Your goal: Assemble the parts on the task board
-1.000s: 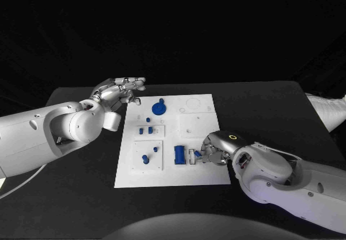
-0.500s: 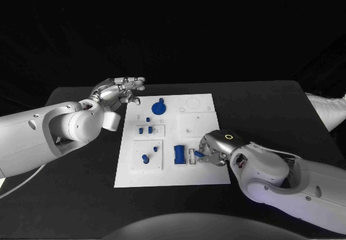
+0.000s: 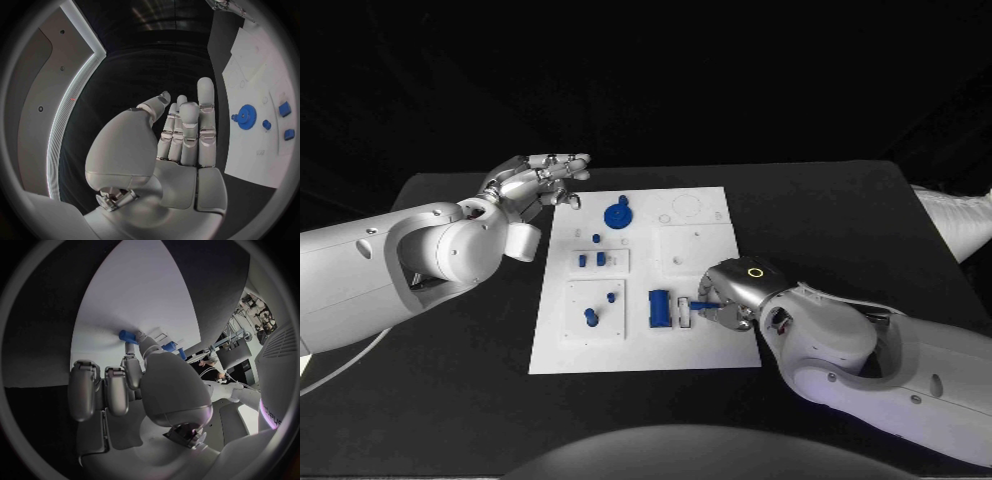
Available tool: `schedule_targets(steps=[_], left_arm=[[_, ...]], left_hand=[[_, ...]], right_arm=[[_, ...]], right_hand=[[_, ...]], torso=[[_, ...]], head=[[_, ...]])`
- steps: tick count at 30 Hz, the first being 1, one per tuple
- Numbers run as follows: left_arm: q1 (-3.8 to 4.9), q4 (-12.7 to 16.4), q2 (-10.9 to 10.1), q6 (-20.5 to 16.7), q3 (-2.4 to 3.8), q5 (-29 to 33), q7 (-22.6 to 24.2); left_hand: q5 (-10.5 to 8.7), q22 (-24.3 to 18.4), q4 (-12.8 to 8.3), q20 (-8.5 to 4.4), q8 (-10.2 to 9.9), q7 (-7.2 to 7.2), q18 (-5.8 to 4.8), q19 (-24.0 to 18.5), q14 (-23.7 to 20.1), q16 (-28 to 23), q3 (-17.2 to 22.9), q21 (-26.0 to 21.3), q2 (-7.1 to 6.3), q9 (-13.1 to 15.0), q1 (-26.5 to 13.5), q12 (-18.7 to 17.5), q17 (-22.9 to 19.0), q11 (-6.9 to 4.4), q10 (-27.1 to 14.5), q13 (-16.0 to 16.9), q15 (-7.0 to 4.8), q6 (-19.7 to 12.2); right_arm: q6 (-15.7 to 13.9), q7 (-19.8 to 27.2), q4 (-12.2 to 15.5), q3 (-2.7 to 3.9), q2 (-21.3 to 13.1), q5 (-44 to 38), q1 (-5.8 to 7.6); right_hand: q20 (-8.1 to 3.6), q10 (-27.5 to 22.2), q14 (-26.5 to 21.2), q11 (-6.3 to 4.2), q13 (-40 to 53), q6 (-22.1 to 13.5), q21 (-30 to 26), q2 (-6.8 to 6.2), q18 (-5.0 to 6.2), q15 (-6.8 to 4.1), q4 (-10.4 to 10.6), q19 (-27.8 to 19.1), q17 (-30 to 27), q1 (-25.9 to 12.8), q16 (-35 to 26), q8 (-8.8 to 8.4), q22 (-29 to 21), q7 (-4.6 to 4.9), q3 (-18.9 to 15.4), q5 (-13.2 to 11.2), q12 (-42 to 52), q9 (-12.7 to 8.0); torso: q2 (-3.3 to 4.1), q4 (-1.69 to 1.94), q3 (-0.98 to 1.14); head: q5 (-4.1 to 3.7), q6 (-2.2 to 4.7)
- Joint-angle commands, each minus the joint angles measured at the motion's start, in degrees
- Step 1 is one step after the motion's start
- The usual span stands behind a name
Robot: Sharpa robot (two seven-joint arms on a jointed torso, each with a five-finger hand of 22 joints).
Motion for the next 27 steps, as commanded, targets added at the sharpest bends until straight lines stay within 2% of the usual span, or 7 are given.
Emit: schedule_targets(steps=[1, 5, 7, 9, 14, 21, 27], left_arm=[[0.04, 0.18, 0.00, 1.07, 0.03, 0.06, 0.37], [0.04, 0.18, -0.01, 1.08, 0.03, 0.06, 0.37], [0.04, 0.20, -0.02, 1.07, 0.03, 0.06, 0.38], [0.04, 0.20, -0.02, 1.07, 0.03, 0.06, 0.38], [0.03, 0.23, -0.03, 1.12, 0.03, 0.06, 0.39], [0.03, 0.28, -0.06, 1.14, 0.03, 0.06, 0.40], [0.03, 0.32, -0.06, 1.16, 0.03, 0.06, 0.40]], left_hand=[[-0.16, -0.07, -0.29, 0.19, -0.09, -0.17, 1.04, 0.00, -0.44, -0.33, -0.09, -0.23, 0.49, -0.02, 0.04, 0.29, -0.06, 0.00, -0.26, 0.08, -0.13, -0.42], [-0.16, -0.07, -0.29, 0.19, -0.09, -0.17, 1.04, 0.00, -0.44, -0.33, -0.09, -0.23, 0.49, -0.02, 0.04, 0.29, -0.06, 0.00, -0.26, 0.08, -0.13, -0.42], [-0.16, -0.07, -0.29, 0.19, -0.09, -0.17, 1.04, 0.00, -0.44, -0.33, -0.09, -0.23, 0.49, -0.02, 0.04, 0.29, -0.06, 0.00, -0.26, 0.08, -0.13, -0.42], [-0.16, -0.07, -0.29, 0.19, -0.09, -0.17, 1.04, 0.00, -0.44, -0.33, -0.09, -0.23, 0.49, -0.02, 0.04, 0.29, -0.06, 0.00, -0.26, 0.08, -0.13, -0.42], [-0.16, -0.07, -0.29, 0.19, -0.09, -0.17, 1.04, 0.00, -0.44, -0.33, -0.09, -0.23, 0.49, -0.02, 0.04, 0.29, -0.06, 0.00, -0.26, 0.08, -0.13, -0.42], [-0.16, -0.07, -0.29, 0.19, -0.09, -0.17, 1.04, 0.00, -0.44, -0.33, -0.09, -0.23, 0.49, -0.02, 0.04, 0.29, -0.06, 0.00, -0.26, 0.08, -0.13, -0.42], [-0.16, -0.07, -0.29, 0.19, -0.09, -0.17, 1.04, 0.00, -0.44, -0.33, -0.09, -0.23, 0.49, -0.02, 0.04, 0.29, -0.06, 0.00, -0.26, 0.08, -0.13, -0.42]], right_arm=[[0.52, -1.40, -0.64, -0.32, -0.18, -0.22, -0.34], [-1.36, -1.40, -0.53, -0.32, -0.18, 0.55, -0.34], [-2.26, -1.41, -0.50, -0.32, -0.18, 0.74, -0.34], [-3.41, -1.56, -0.42, -0.32, -0.19, 0.91, -0.34], [-7.76, -1.60, 0.11, -0.31, -0.51, 1.55, -0.34], [-15.21, -0.18, 1.03, -0.29, -1.25, 6.87, -0.35], [-17.97, 0.58, 1.61, -0.27, -1.53, 13.05, -0.34]], right_hand=[[-0.23, 0.95, 4.80, -0.67, -6.88, 0.83, 0.44, 3.62, -1.15, -0.38, 0.19, 0.68, 8.90, 1.64, 0.52, 0.41, 0.34, -0.13, 2.61, 0.28, 0.43, 0.53], [-0.28, 1.49, 4.86, -0.73, -6.37, 1.30, 0.67, 2.60, -1.22, -0.47, 0.12, 0.80, 9.22, -0.37, 0.72, 0.28, 0.71, -0.25, 6.43, 0.23, 1.20, 0.68], [-0.30, 1.80, 4.89, -0.86, -6.13, 1.64, 0.77, 0.59, -1.26, -0.50, -0.58, 0.84, 9.39, -2.69, 0.80, 0.09, 0.89, -0.35, 11.31, 0.16, 1.39, 0.97], [-0.33, 1.90, 4.89, -0.84, -6.04, 1.87, 0.81, -0.18, -1.26, -0.52, -0.72, 0.87, 9.42, -3.65, 0.81, 0.16, 0.98, -0.36, 12.49, 0.00, 1.46, 1.16], [-0.39, 2.22, 4.98, -0.92, -5.74, 2.26, 0.96, -1.63, -1.30, -0.61, -0.37, 0.96, 9.79, -5.91, 1.05, 0.28, 1.22, -0.59, 13.83, -0.57, 1.85, 1.50], [-0.53, 2.64, 5.09, -1.11, -5.29, 2.73, 1.28, -2.63, -1.39, -0.77, 0.34, 1.18, 10.26, -7.87, 1.38, 0.38, 1.70, -0.82, 14.20, -0.15, 2.52, 1.75], [-0.66, 2.97, 5.15, -1.25, -4.88, 3.10, 1.46, -3.10, -1.44, -0.89, 0.94, 1.31, 10.54, -9.17, 1.57, 0.47, 1.97, -0.98, 14.16, 1.11, 3.10, 1.94]], torso=[[-0.02, 0.00, 0.02], [0.02, 0.03, 0.03], [0.02, 0.02, 0.01], [0.01, 0.01, 0.00], [0.02, 0.00, 0.04], [0.02, -0.03, 0.01], [0.04, 0.00, 0.01]], head=[[0.00, -0.04], [0.04, -0.02], [0.03, -0.02], [0.04, -0.03], [0.11, -0.02], [0.25, 0.11], [0.25, 0.04]])
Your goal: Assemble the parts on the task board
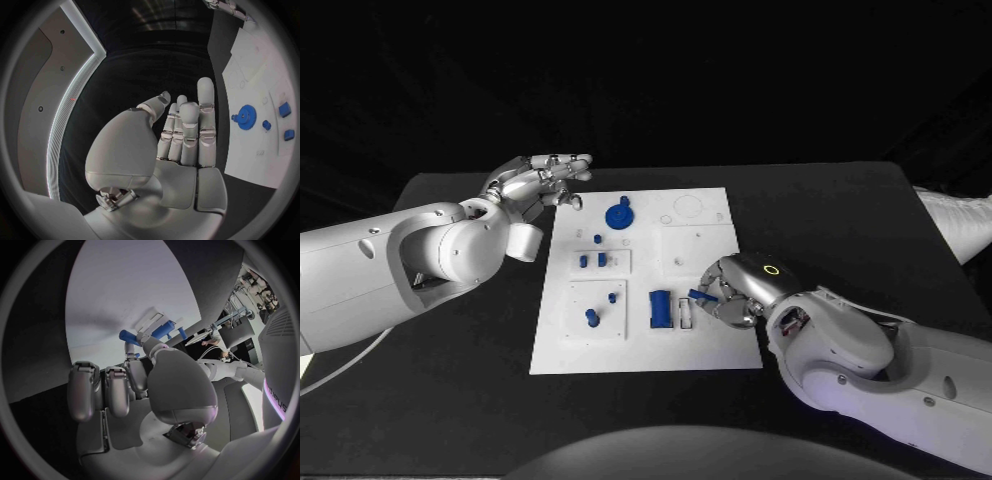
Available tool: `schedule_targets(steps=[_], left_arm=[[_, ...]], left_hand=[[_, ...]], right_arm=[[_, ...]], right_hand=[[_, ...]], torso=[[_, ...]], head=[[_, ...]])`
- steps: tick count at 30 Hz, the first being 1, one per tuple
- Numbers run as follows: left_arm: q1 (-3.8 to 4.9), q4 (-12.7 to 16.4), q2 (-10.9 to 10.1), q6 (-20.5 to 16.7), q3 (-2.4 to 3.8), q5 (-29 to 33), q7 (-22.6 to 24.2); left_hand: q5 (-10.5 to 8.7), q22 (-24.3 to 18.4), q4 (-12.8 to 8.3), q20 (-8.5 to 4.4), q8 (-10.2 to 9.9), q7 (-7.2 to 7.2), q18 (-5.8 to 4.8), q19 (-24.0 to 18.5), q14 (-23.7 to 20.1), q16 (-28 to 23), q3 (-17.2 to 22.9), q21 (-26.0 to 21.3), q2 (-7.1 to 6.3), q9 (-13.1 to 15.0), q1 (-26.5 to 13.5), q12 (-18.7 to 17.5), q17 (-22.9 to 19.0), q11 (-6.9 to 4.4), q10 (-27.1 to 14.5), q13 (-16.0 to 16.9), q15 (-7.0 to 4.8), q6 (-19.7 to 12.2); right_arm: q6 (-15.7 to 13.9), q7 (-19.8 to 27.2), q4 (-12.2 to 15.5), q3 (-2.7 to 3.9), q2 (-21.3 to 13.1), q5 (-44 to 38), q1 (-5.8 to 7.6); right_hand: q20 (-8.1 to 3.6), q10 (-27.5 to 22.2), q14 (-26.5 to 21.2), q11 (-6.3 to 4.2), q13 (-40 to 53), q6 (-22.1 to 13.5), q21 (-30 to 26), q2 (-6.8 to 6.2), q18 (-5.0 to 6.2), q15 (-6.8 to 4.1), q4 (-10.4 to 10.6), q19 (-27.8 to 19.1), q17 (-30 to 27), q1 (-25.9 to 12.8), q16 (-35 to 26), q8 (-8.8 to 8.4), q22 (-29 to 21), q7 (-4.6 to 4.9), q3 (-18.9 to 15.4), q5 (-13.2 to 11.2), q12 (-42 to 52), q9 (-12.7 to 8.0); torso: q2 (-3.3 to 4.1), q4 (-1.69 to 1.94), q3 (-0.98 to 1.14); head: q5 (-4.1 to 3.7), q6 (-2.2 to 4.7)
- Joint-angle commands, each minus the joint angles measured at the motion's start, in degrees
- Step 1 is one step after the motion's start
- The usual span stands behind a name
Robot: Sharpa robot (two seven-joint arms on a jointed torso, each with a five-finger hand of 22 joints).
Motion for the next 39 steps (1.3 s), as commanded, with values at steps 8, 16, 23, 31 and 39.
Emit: schedule_targets(steps=[8, 16, 23, 31, 39], left_arm=[[0.03, 0.22, 0.04, 1.15, 0.03, 0.05, 0.37], [0.03, 0.28, 0.15, 1.17, 0.03, 0.05, 0.36], [0.03, 0.32, 0.19, 1.26, 0.03, 0.05, 0.32], [0.03, 0.36, 0.21, 1.29, 0.03, 0.05, 0.29], [0.04, 0.39, 0.14, 1.30, 0.03, 0.05, 0.25]], left_hand=[[-0.16, -0.07, -0.29, 0.19, -0.09, -0.17, 1.04, 0.00, -0.45, -0.33, -0.09, -0.23, 0.49, -0.02, 0.04, 0.29, -0.07, -0.01, -0.26, 0.09, -0.12, -0.42], [-0.16, -0.07, -0.29, 0.19, -0.09, -0.17, 1.04, 0.00, -0.45, -0.33, -0.09, -0.23, 0.49, -0.02, 0.04, 0.29, -0.07, -0.01, -0.26, 0.09, -0.12, -0.42], [-0.16, -0.09, -0.34, 0.22, -0.06, -0.14, 1.04, -0.05, -0.58, -0.40, -0.04, -0.30, 0.56, -0.03, 0.08, 0.44, -0.26, 0.02, -0.41, 0.11, -0.09, -0.50], [-0.16, -0.09, -0.34, 0.22, -0.06, -0.14, 1.04, -0.05, -0.58, -0.40, -0.04, -0.30, 0.56, -0.03, 0.08, 0.44, -0.26, 0.02, -0.41, 0.11, -0.09, -0.50], [-0.16, -0.09, -0.34, 0.22, -0.06, -0.14, 1.04, -0.05, -0.58, -0.40, -0.04, -0.30, 0.56, -0.03, 0.08, 0.44, -0.26, 0.02, -0.41, 0.11, -0.09, -0.50]], right_arm=[[-1.50, 0.39, 0.16, 0.01, -0.01, 13.41, -0.04], [3.15, -1.97, -0.78, 0.01, 0.68, 18.86, -0.03], [3.64, -3.55, -1.46, 0.00, 1.53, 20.12, -0.03], [1.77, -3.86, -1.65, 0.00, 2.36, 19.79, -0.03], [-0.47, -3.29, -1.55, 0.01, 2.60, 19.65, -0.02]], right_hand=[[-0.34, 0.77, 5.19, -0.08, 4.09, 2.45, 0.39, -0.42, -0.62, -0.54, 0.92, 1.45, 10.80, -1.84, 0.40, 0.46, 1.73, -1.82, -0.33, 2.18, 0.68, 2.26], [-0.42, 1.15, 5.22, -0.19, 4.64, 3.03, 0.53, -0.65, -0.66, -0.62, 1.69, 1.53, 10.95, -3.13, 0.49, 0.67, 1.95, -2.00, -1.16, 3.22, 1.50, 2.48], [-0.51, 1.52, 5.24, -0.33, 5.20, 3.46, 0.69, -0.51, -0.71, -0.73, 2.35, 1.62, 11.05, -4.07, 0.57, 0.87, 2.21, -2.17, -1.67, 3.34, 2.37, 2.65], [-0.61, 1.81, 5.28, -0.48, 5.68, 3.90, 0.85, -0.33, -0.76, -0.86, 3.13, 1.71, 11.25, -5.10, 0.70, 1.11, 2.46, -2.35, -2.22, 3.36, 3.05, 2.86], [-0.69, 2.09, 5.34, -0.65, 6.11, 4.27, 1.11, -0.16, -0.84, -0.98, 3.34, 1.86, 11.53, -5.34, 0.89, 1.37, 2.87, -2.58, -2.34, 3.83, 3.75, 3.05]], torso=[[0.04, -0.01, -0.02], [0.00, 0.00, -0.04], [0.00, 0.00, -0.04], [0.01, 0.10, -0.04], [0.02, -0.04, 0.01]], head=[[0.05, -0.16], [-0.05, -0.19], [-0.07, -0.10], [0.05, -0.09], [0.39, -0.18]])
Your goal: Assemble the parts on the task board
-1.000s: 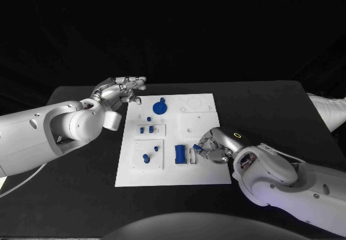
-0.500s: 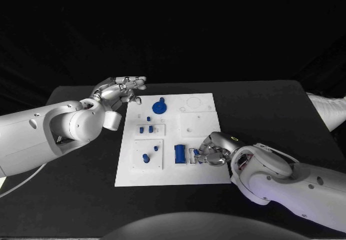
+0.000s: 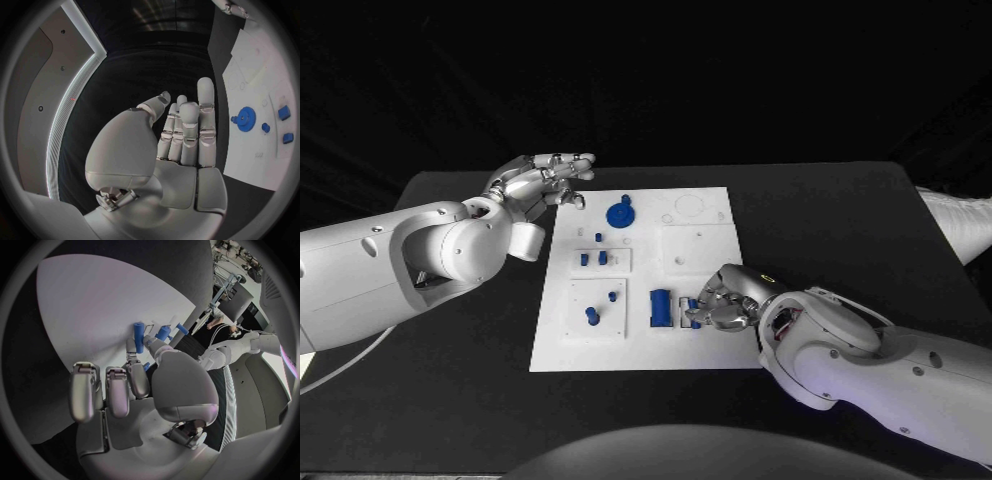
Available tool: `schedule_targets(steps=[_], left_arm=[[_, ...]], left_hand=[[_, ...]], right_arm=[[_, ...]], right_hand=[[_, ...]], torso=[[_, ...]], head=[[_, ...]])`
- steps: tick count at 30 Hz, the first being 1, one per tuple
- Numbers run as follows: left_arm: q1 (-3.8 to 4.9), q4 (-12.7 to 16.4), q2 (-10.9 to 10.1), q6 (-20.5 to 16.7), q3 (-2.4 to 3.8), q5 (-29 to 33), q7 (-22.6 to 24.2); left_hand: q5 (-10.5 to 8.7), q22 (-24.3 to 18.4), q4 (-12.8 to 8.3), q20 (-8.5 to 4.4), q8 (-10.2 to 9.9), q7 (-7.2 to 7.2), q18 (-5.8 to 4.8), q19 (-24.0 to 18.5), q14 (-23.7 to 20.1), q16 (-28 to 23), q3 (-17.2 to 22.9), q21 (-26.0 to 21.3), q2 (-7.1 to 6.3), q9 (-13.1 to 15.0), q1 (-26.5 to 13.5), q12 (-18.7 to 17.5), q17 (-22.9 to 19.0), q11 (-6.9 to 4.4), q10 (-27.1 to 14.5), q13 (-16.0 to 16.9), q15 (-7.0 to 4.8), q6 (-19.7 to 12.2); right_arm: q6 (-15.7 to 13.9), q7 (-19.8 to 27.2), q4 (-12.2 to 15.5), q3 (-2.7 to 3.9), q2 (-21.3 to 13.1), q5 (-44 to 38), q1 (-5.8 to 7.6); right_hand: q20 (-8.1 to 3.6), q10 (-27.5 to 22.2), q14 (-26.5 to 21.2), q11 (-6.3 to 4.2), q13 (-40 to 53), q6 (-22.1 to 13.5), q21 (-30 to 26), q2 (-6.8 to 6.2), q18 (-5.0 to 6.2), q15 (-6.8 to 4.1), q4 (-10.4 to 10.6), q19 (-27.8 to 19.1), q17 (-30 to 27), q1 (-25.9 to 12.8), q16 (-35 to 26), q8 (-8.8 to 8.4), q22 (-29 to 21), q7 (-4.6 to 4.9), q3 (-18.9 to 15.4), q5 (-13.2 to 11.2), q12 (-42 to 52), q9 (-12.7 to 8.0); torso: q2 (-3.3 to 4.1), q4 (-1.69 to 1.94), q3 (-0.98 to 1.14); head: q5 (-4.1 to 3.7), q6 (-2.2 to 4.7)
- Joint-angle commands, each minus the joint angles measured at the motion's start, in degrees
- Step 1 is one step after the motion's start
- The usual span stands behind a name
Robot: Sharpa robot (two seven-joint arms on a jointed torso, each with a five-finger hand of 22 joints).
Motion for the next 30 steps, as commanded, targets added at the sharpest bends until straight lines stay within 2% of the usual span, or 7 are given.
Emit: schedule_targets(steps=[1, 11, 17, 30], left_arm=[[0.04, 0.18, 0.05, 1.22, 0.03, 0.05, 0.27], [0.04, 0.18, 0.01, 1.29, 0.03, 0.05, 0.16], [0.04, 0.19, -0.02, 1.42, 0.03, 0.00, 0.04], [0.05, 0.33, -0.17, 1.51, 0.03, -0.04, -0.08]], left_hand=[[-0.16, -0.10, -0.33, 0.22, -0.06, 0.06, 1.05, -0.05, -0.37, -0.19, -0.04, -0.30, 0.56, -0.03, 0.08, 0.05, -0.05, 0.02, -0.41, 0.06, 0.12, -0.31], [-0.16, -0.10, -0.33, 0.22, -0.06, 0.06, 1.05, -0.05, -0.37, -0.19, -0.04, -0.30, 0.56, -0.03, 0.08, 0.05, -0.05, 0.02, -0.41, 0.06, 0.12, -0.31], [-0.17, -0.11, -0.34, 0.23, -0.03, 0.07, 1.04, -0.08, -0.44, -0.23, -0.05, -0.33, 0.55, -0.02, 0.05, 0.13, -0.16, 0.04, -0.50, 0.07, 0.14, -0.33], [-0.17, -0.11, -0.34, 0.23, -0.03, 0.07, 1.04, -0.08, -0.44, -0.23, -0.05, -0.33, 0.55, -0.02, 0.05, 0.13, -0.16, 0.04, -0.50, 0.07, 0.14, -0.33]], right_arm=[[-1.56, 0.05, 0.04, -0.11, 0.23, 0.33, -0.15], [-3.81, 0.59, 0.21, -0.09, 0.13, 0.28, -0.15], [-4.60, 0.84, 0.53, -0.03, 0.01, 0.52, -0.15], [-2.70, 0.90, 0.82, 0.11, 0.02, 5.03, -0.04]], right_hand=[[-0.28, 1.16, 5.14, -0.47, 6.19, 1.90, 0.24, 0.12, -0.86, -0.40, 0.41, 1.87, 11.56, -0.36, 0.21, 0.30, 2.93, -1.65, 0.08, 0.38, 0.51, 0.16], [-0.47, 1.34, 5.16, -0.71, 6.50, 1.95, 0.33, 0.21, -0.88, -0.62, -0.07, 1.92, 11.66, 0.22, 0.28, 0.53, 3.06, -1.90, 0.37, 2.04, 0.87, 0.46], [-0.51, 1.41, 5.18, -0.75, 6.63, 1.94, 0.39, 0.11, -0.90, -0.66, -0.38, 1.96, 11.76, 0.52, 0.35, 0.59, 3.17, -1.95, 0.46, 2.18, 1.06, 0.54], [-0.54, 1.54, 5.20, -0.71, 6.83, 2.06, 0.49, 0.43, -0.94, -0.67, 0.00, 2.01, 11.88, 0.01, 0.43, 0.75, 3.33, -1.88, 0.39, 2.26, 1.34, 0.70]], torso=[[-0.01, -0.08, 0.05], [-0.03, -0.02, 0.05], [0.00, -0.05, 0.07], [0.01, 0.00, 0.01]], head=[[0.15, -0.07], [0.18, -0.11], [0.26, -0.16], [0.31, -0.43]])
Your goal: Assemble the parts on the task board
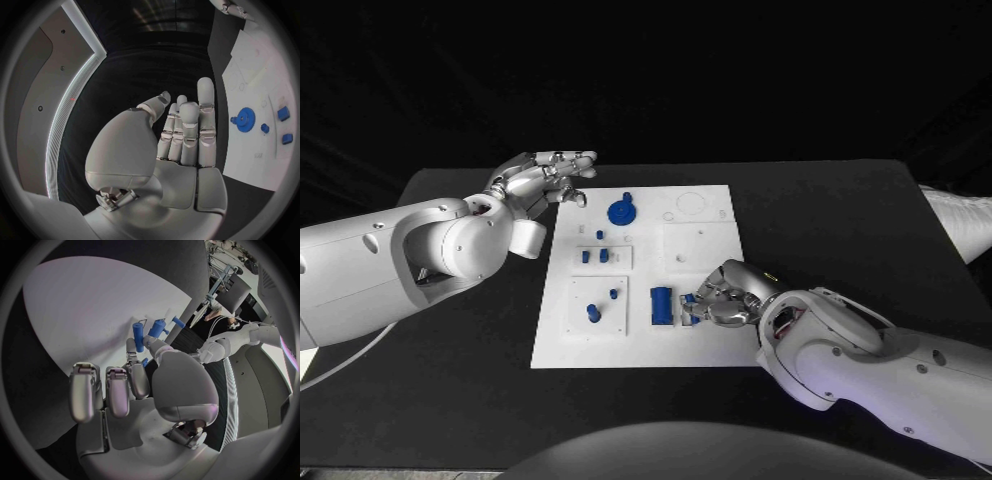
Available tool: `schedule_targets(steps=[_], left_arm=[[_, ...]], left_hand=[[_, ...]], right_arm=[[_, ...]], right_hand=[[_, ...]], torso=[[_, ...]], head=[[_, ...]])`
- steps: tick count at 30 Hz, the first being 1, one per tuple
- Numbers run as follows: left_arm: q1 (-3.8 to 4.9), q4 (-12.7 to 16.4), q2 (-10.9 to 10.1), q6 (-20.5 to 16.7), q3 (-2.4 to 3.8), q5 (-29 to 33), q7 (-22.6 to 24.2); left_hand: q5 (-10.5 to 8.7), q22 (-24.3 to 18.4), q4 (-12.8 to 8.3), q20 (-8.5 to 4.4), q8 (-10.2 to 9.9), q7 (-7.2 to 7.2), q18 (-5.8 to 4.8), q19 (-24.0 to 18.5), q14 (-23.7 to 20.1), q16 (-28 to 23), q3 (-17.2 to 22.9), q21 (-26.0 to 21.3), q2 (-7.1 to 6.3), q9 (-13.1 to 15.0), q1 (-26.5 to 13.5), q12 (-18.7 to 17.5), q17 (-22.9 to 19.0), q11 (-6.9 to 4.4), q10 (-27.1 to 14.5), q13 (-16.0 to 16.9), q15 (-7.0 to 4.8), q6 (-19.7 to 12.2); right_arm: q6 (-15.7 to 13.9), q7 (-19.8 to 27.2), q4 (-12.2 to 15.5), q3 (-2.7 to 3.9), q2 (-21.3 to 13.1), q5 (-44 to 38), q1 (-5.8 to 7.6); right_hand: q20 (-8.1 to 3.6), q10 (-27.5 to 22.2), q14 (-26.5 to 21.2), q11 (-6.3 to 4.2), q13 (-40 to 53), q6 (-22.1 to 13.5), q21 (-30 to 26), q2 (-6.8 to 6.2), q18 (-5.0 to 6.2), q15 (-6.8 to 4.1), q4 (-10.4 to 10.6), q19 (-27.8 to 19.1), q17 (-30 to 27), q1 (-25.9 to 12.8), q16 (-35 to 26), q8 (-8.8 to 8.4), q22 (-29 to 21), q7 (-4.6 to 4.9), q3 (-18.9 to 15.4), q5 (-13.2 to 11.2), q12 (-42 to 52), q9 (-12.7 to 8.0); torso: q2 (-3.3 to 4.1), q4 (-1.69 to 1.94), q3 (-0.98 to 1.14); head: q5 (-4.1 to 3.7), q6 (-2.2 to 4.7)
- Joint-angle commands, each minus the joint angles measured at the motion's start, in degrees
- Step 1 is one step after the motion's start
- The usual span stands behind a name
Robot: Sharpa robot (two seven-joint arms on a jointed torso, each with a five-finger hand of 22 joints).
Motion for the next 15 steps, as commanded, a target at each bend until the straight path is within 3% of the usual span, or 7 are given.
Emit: schedule_targets(steps=[1, 15], left_arm=[[0.05, 0.21, -0.02, 1.31, 0.03, -0.03, 0.15], [0.06, 0.35, -0.03, 1.37, 0.03, -0.06, 0.12]], left_hand=[[-0.16, -0.06, -0.34, 0.23, -0.03, 0.07, 1.04, -0.08, -0.44, -0.23, -0.05, -0.33, 0.55, -0.02, 0.05, 0.13, -0.06, 0.04, -0.50, 0.08, 0.14, -0.33], [-0.17, -0.07, -0.36, 0.25, -0.01, 0.06, 1.04, -0.11, -0.59, -0.38, -0.07, -0.37, 0.51, -0.02, 0.03, 0.16, -0.38, 0.05, -0.61, 0.07, 0.15, -0.34]], right_arm=[[1.05, 0.46, -0.05, 0.05, 0.10, 2.40, 0.03], [2.74, 0.00, -1.23, 0.08, 0.65, 3.13, 0.42]], right_hand=[[-0.54, 1.55, 5.42, -0.31, 6.85, 2.06, 0.28, 0.49, -0.93, -0.46, 0.15, 2.02, 11.84, 0.03, 0.25, 0.43, 3.30, -1.83, 0.00, 0.35, 0.39, -0.01], [-0.53, 1.80, 5.46, -0.33, 7.26, 2.26, 0.45, 0.87, -0.99, -0.46, 1.37, 2.11, 12.01, -1.60, 0.36, 0.76, 3.58, -1.89, -0.62, -0.17, 0.92, 0.31]], torso=[[0.00, 0.03, -0.03], [-0.03, 0.02, -0.05]], head=[[0.02, -0.10], [0.19, -0.24]])
